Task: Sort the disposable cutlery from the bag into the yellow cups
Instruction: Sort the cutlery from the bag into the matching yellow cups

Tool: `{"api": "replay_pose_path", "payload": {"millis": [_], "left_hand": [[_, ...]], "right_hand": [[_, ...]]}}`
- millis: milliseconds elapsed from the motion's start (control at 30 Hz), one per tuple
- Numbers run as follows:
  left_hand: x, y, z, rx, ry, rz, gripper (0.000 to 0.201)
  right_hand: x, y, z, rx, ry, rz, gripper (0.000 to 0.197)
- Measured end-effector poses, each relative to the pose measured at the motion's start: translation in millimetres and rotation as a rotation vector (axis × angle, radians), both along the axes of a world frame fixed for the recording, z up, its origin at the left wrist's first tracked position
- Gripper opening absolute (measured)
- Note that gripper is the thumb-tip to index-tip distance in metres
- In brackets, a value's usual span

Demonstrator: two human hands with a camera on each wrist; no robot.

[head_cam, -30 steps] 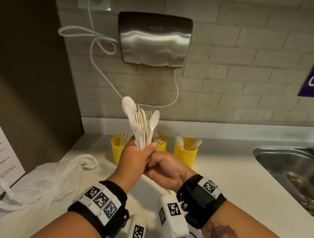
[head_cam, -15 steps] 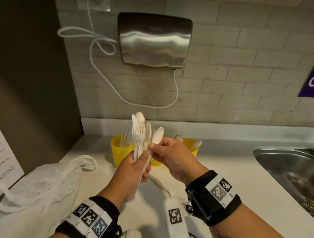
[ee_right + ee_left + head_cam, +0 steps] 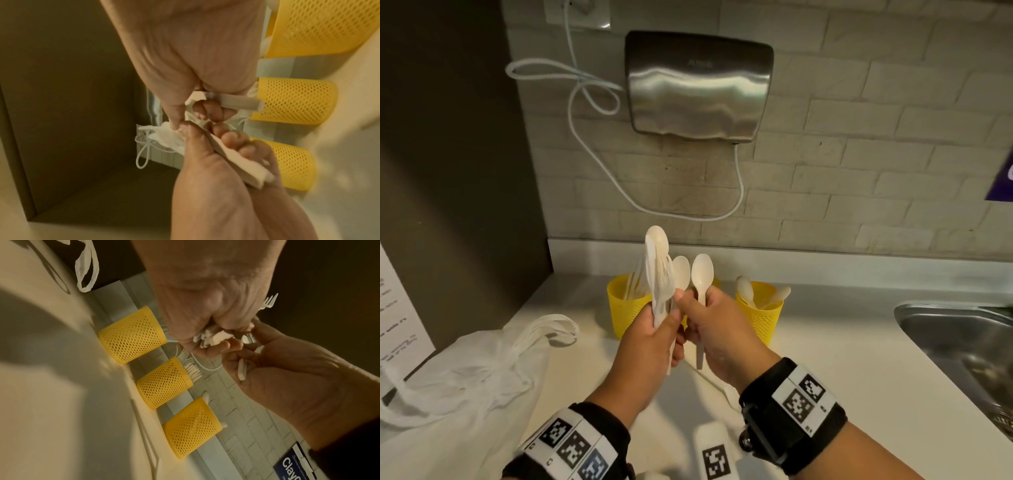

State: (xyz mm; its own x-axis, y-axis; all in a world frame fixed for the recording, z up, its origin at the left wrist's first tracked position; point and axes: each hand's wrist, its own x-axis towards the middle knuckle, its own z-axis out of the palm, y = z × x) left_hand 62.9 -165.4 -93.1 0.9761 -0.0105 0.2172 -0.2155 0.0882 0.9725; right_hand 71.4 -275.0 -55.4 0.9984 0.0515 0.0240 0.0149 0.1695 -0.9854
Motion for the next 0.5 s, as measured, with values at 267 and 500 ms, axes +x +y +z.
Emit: {"api": "replay_pose_path", "payload": {"millis": [267, 500], "left_hand": [[3.3, 6.4, -7.4, 0.025, 0.035, -0.037, 0.020], [13.3, 3.8, -9.2, -0.096, 0.191, -0.025, 0.016]], "right_hand": [[1.2, 6.4, -6.1, -0.081, 0.073, -0.080, 0.010], [44.5, -29.9, 18.2, 0.387, 0.054, -0.409, 0.020]]}}
